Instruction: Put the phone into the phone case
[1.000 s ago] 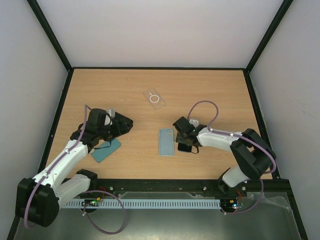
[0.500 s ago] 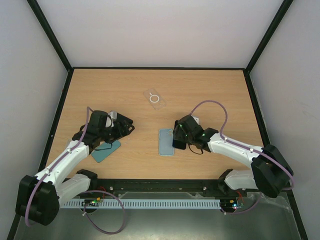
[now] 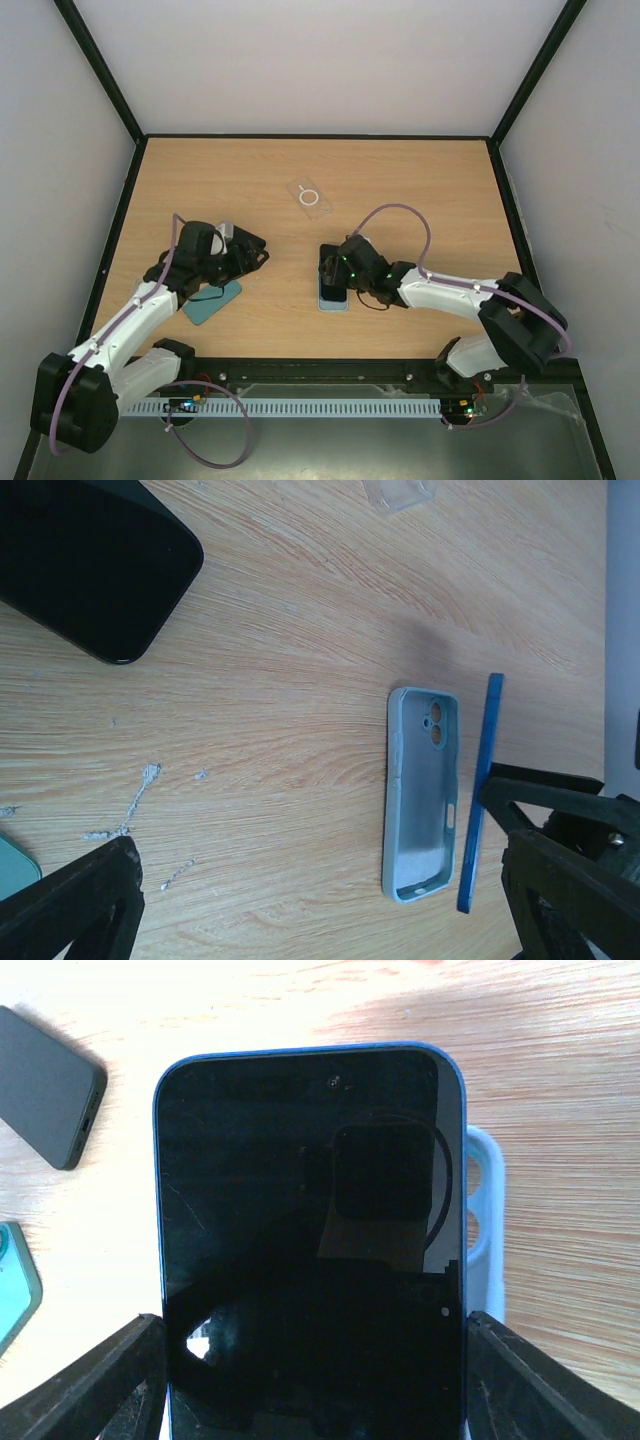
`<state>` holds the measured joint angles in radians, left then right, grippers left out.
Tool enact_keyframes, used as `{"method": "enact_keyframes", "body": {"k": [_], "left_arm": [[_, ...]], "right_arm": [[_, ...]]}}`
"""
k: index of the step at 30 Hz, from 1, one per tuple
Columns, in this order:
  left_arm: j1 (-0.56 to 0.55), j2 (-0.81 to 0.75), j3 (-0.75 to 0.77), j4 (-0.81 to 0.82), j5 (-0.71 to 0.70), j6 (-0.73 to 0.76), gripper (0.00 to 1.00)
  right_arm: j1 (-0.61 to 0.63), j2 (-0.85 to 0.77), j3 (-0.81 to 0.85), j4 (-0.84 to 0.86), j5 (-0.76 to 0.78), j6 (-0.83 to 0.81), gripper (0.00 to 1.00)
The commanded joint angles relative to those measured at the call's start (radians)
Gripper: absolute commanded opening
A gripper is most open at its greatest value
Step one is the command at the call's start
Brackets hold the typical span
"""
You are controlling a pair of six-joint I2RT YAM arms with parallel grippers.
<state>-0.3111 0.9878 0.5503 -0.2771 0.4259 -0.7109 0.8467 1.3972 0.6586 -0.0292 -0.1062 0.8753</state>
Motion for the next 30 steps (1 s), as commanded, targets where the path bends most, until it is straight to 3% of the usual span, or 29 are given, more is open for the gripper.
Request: {"method": "enact_keyframes", "body": {"k": [1, 21, 30], "left_arm": [[-0.004, -0.018, 0.004, -0.032, -0.005, 0.004, 0.97], [-0.005, -0.019, 0.021, -0.037, -0.022, -0.001, 0.96], [-0.005, -0.008, 0.023, -0.038, -0.023, -0.002, 0.96]], "right_arm": [[0.024, 0.039, 0.021, 0.113, -0.004, 0.005, 0.62], [0.056, 0.057, -0.087, 0.134, 0.019, 0.043, 0.63], [0.056, 0.053, -0.098, 0.104, 0.026, 0.060, 0.72]]}}
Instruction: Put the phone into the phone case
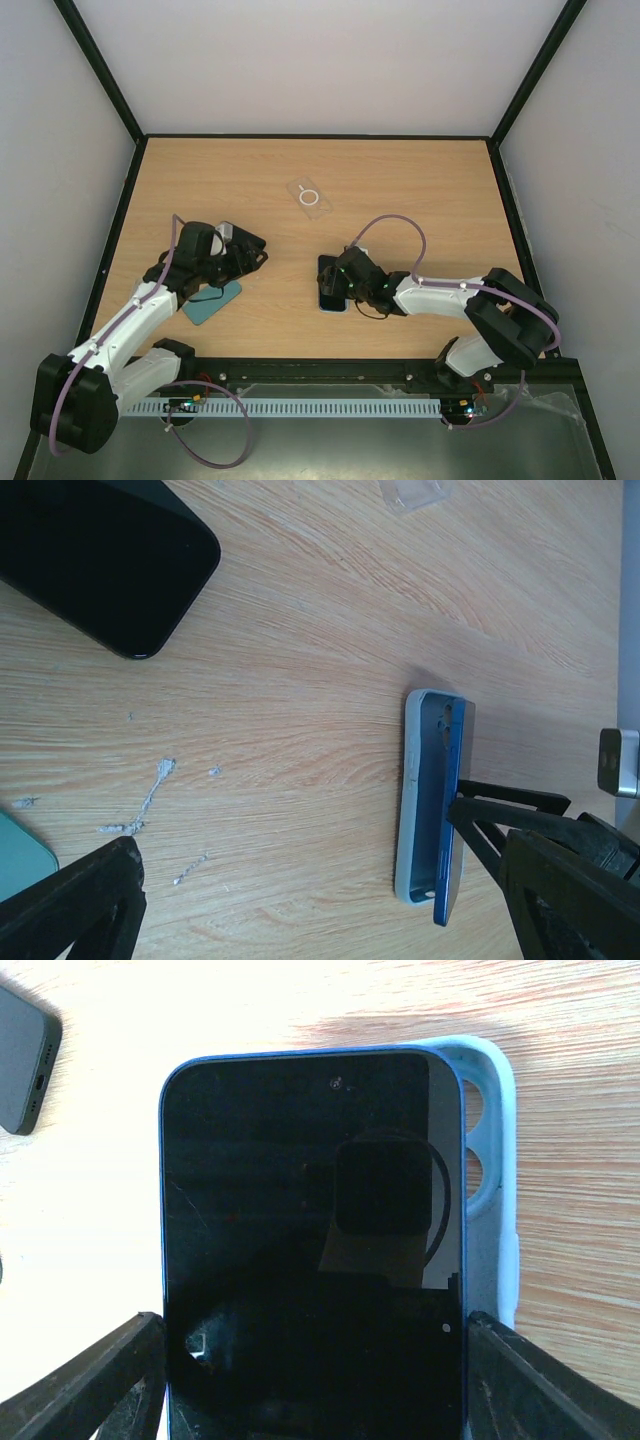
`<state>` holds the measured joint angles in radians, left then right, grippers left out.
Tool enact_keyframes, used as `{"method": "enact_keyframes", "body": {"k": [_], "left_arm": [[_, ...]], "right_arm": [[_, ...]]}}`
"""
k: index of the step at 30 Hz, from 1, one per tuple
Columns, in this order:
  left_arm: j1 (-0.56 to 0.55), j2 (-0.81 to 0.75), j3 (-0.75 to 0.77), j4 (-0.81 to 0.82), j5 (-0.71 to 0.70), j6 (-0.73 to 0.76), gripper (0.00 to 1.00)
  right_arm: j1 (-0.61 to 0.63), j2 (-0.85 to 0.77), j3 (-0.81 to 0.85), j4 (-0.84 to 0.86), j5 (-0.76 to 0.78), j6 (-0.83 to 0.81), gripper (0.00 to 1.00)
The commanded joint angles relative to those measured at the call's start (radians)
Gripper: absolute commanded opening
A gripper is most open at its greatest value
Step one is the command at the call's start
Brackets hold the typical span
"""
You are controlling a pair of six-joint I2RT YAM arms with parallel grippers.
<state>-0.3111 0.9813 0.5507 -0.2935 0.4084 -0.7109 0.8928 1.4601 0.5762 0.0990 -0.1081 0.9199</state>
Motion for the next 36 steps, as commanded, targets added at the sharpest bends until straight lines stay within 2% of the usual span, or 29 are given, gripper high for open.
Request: {"method": "enact_keyframes", "body": {"k": [1, 6, 9, 12, 18, 24, 29, 36], "left_arm": [[-0.005, -0.001, 0.022, -0.022, -0.004, -0.002, 0.96], [-0.005, -0.003, 0.027, -0.028, -0.004, -0.001, 0.95], [-0.006, -0.002, 0.026, -0.029, -0.006, -0.002, 0.95], [-0.005, 0.004, 0.027, -0.029, -0.005, -0.001, 0.95], [-0.021, 0.018, 0.028, -0.018, 0.001, -0.005, 0.92], [-0.082, 0.052, 0.020, 0.034, -0.004, -0.044, 0.83], [-0.175, 0.089, -0.008, 0.160, -0.020, -0.133, 0.78], [-0.216, 0.167, 0.003, 0.214, -0.044, -0.154, 0.71]], "right_arm": [[0.010, -0.007, -0.010, -0.032, 0.026, 0.017, 0.73], [0.011, -0.003, 0.004, -0.056, -0.005, 0.033, 0.77], [0.010, -0.023, 0.005, -0.059, -0.018, 0.043, 0.85], [0.010, -0.042, 0.017, -0.074, -0.025, 0.051, 0.86], [0.010, -0.101, 0.049, -0.146, 0.003, 0.036, 0.79], [-0.004, -0.145, 0.036, -0.205, 0.108, 0.006, 0.65], [-0.049, -0.113, -0.009, -0.145, 0.043, -0.007, 0.55], [-0.078, -0.053, -0.050, -0.052, -0.038, -0.014, 0.53]]}}
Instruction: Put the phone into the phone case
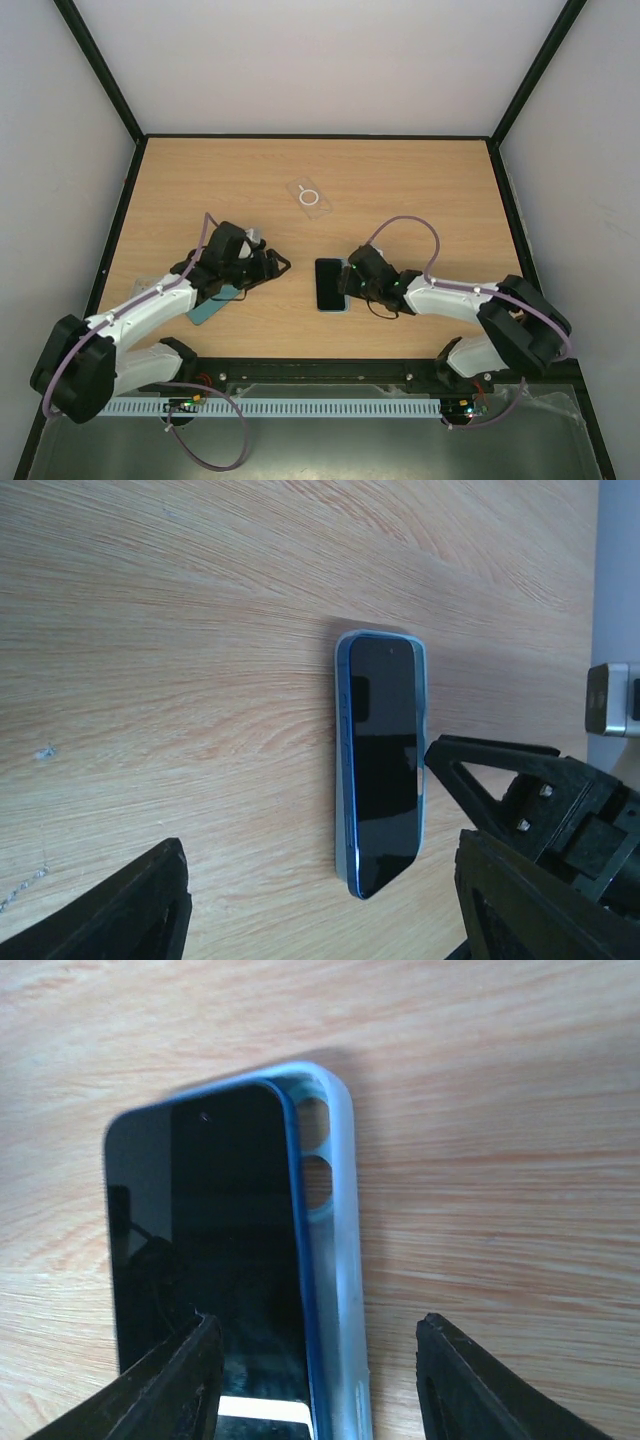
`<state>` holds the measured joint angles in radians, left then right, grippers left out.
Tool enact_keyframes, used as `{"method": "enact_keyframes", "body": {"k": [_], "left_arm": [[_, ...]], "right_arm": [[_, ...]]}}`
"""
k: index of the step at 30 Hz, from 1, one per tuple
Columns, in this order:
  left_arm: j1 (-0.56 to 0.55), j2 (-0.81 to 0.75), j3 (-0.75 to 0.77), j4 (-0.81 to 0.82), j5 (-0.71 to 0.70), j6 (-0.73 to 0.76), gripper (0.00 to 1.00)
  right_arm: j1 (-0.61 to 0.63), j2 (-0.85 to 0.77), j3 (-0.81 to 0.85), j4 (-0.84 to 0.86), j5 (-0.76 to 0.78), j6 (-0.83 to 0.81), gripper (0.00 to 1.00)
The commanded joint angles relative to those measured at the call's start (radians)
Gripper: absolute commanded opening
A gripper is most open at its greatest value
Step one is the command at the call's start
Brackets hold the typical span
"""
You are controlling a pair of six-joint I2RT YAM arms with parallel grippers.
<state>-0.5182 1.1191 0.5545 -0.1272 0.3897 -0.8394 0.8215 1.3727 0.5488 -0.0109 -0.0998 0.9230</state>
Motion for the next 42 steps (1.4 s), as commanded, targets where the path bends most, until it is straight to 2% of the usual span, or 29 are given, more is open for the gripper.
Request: {"method": "enact_keyframes", "body": {"k": [1, 14, 18, 24, 27, 31, 35, 42], "left_arm": [[-0.009, 0.034, 0.000, 0.046, -0.029, -0.026, 0.71], [-0.012, 0.061, -0.029, 0.063, -0.043, -0.030, 0.56], [-0.025, 0.075, -0.042, 0.094, -0.035, -0.027, 0.53], [-0.037, 0.148, -0.061, 0.191, 0.016, 0.005, 0.48], [-0.041, 0.179, -0.053, 0.194, 0.003, 0.023, 0.41], [-0.041, 0.213, -0.049, 0.203, -0.014, 0.058, 0.40], [-0.041, 0.261, -0.051, 0.259, 0.027, 0.074, 0.37], [-0.043, 0.343, -0.078, 0.359, 0.055, 0.079, 0.26]], "right_arm": [[-0.007, 0.049, -0.021, 0.062, -0.055, -0.020, 0.52], [0.021, 0.212, 0.039, 0.201, -0.223, -0.048, 0.38], [0.045, 0.235, 0.072, 0.198, -0.204, -0.044, 0.37], [0.030, 0.218, 0.033, 0.229, -0.135, -0.012, 0.39], [0.000, 0.233, -0.010, 0.294, -0.164, 0.022, 0.40], [-0.019, 0.231, -0.074, 0.434, -0.199, 0.089, 0.39], [-0.022, 0.244, -0.063, 0.447, -0.189, 0.103, 0.37], [-0.030, 0.284, -0.017, 0.467, -0.197, 0.073, 0.31]]}}
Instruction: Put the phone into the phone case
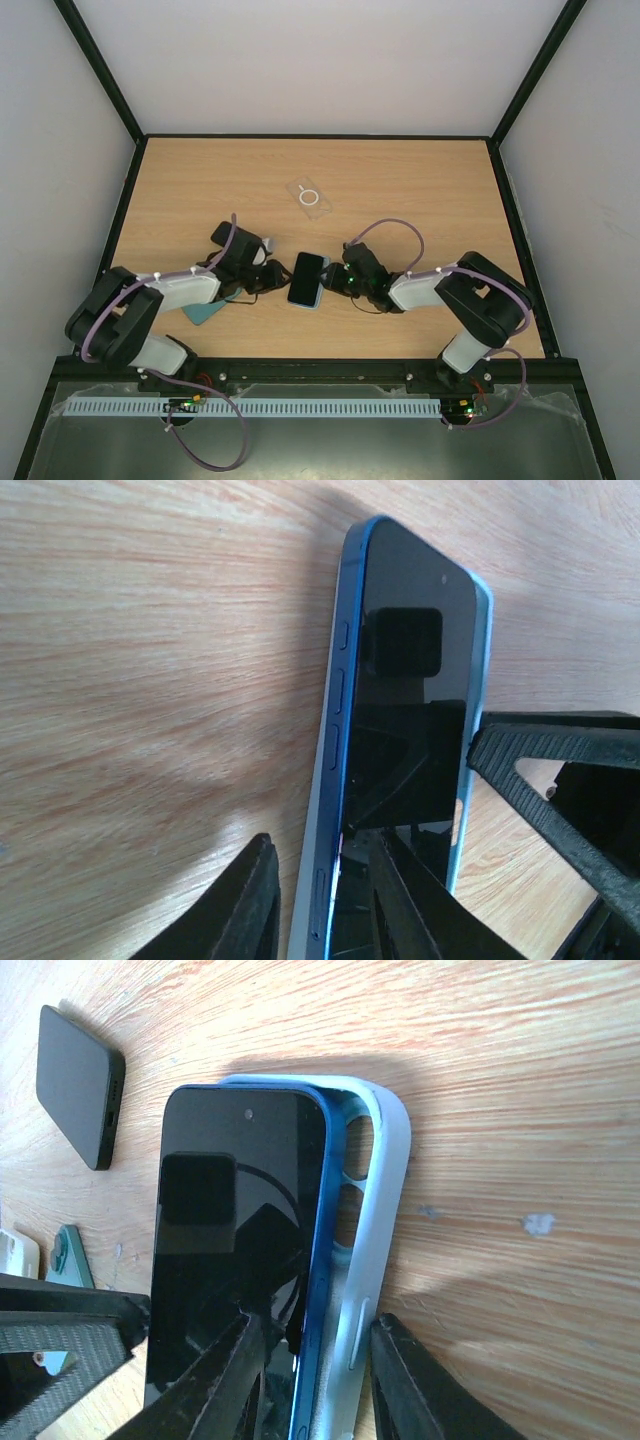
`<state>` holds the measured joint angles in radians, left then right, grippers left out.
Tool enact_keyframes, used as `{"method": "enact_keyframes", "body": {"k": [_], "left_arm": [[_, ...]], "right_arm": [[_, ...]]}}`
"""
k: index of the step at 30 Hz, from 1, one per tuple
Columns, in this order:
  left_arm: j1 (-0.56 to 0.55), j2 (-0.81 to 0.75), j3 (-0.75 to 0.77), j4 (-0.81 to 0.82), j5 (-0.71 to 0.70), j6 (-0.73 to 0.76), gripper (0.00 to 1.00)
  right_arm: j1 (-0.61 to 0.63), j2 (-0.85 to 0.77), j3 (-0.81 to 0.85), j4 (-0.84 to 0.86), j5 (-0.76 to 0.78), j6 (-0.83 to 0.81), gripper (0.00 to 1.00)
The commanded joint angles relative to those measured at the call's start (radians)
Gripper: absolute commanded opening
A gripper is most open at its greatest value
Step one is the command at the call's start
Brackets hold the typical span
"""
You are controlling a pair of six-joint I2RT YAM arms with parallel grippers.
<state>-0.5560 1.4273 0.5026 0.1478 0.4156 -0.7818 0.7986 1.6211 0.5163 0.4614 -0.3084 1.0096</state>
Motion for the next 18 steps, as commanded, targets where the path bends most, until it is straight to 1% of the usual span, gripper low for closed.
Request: {"method": "enact_keyframes", "body": {"k": [1, 3, 7, 11, 14, 16, 18], "left_arm": [[-0.007, 0.043, -0.028, 0.098, 0.035, 0.018, 0.24], [-0.015, 0.049, -0.029, 0.121, 0.047, 0.007, 0.23], [-0.055, 0.047, -0.029, 0.141, 0.031, -0.003, 0.14], [-0.078, 0.037, -0.028, 0.136, 0.002, -0.015, 0.11], [-0.090, 0.023, -0.033, 0.143, -0.012, -0.025, 0.12], [-0.097, 0.020, -0.033, 0.135, -0.028, -0.031, 0.15], [-0.098, 0.012, -0.031, 0.101, -0.065, -0.038, 0.22]], "right_arm": [[-0.008, 0.038, 0.018, 0.005, 0.005, -0.022, 0.30], [-0.009, 0.042, 0.023, 0.018, -0.013, -0.045, 0.30], [-0.009, 0.043, 0.041, 0.012, -0.024, -0.100, 0.30], [-0.010, 0.037, 0.030, 0.038, -0.059, -0.115, 0.31], [-0.011, 0.020, 0.008, 0.060, -0.062, -0.111, 0.31], [-0.013, 0.012, 0.003, 0.055, -0.066, -0.112, 0.31], [-0.020, -0.004, -0.005, 0.040, -0.059, -0.106, 0.30]]}}
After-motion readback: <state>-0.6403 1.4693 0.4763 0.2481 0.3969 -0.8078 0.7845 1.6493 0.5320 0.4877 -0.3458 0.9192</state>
